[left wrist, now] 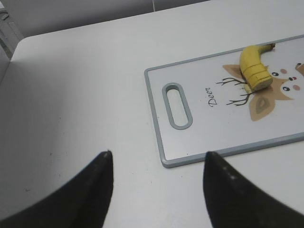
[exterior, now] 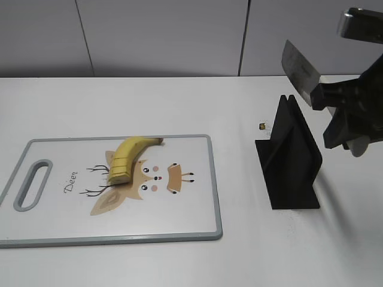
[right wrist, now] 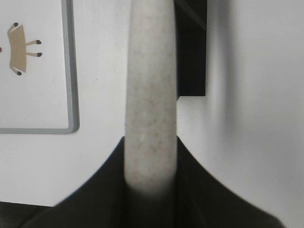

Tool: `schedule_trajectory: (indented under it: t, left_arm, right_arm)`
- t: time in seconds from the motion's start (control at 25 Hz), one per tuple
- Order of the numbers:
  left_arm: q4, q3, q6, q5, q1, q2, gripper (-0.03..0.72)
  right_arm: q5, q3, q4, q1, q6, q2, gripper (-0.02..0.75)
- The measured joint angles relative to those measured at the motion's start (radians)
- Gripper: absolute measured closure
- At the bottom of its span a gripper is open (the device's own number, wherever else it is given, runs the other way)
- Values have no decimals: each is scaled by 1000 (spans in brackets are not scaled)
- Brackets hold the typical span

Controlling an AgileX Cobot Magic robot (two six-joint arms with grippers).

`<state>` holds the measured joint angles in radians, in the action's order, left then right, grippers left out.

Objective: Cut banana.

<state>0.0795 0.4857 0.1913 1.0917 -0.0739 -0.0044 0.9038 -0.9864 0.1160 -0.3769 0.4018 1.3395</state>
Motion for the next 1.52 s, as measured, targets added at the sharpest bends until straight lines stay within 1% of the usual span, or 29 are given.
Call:
schedule_trajectory:
  t: [0.64, 0.88, 0.92, 0.96, 1.04, 1.16, 1.24, 1.28, 1.36, 1.52]
  left_arm:
    - [0, 0, 0, 0, 0, 0, 104]
    - [0, 0, 0, 0, 0, 0, 122]
    - [0, 0, 0, 0, 0, 0, 123]
    - [0, 0, 0, 0, 0, 0, 124]
    - [0, 0, 0, 0, 0, 0, 124]
    - [0, 0, 0, 0, 0, 0, 124]
    - [0, -3, 0, 0, 0, 0, 124]
    - [0, -3, 0, 0, 0, 0, 125]
    - [0, -3, 0, 0, 0, 0, 127]
    - [0, -3, 0, 0, 0, 0, 130]
  right_arm:
    - [-15, 68, -3, 0, -7, 101, 579]
    - [-5, 68, 32, 0, -35, 101, 572]
    - [3, 68, 43, 0, -43, 101, 554]
    - [10, 68, 54, 0, -52, 101, 516]
    - [13, 68, 66, 0, -64, 101, 415]
    - [19, 68, 87, 0, -95, 101, 241]
    - [20, 68, 101, 0, -123, 96, 166]
    - [20, 68, 104, 0, -135, 87, 145]
    - [30, 68, 106, 0, -168, 51, 128]
    - [57, 95, 105, 0, -288, -77, 123]
